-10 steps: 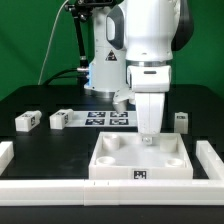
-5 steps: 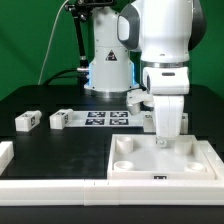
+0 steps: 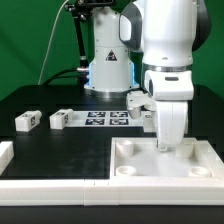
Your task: Assemble one leg
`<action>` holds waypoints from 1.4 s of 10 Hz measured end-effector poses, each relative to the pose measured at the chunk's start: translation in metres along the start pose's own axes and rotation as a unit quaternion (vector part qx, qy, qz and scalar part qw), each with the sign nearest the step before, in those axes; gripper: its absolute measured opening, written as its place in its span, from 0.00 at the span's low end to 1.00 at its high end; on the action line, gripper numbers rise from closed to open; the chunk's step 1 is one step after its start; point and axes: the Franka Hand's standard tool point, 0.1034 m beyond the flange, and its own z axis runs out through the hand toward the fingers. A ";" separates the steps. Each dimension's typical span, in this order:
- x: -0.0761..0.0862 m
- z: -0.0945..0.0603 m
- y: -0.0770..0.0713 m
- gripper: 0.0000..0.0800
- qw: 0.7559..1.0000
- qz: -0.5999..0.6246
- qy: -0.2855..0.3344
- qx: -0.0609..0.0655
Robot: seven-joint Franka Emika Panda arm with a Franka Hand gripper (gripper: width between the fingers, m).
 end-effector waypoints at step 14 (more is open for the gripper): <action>-0.001 -0.005 -0.001 0.81 1.000 0.018 -0.003 0.004</action>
Offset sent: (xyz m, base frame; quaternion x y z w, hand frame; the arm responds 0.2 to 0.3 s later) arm 0.0000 0.0000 0.0000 0.0000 0.0000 0.0000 1.0000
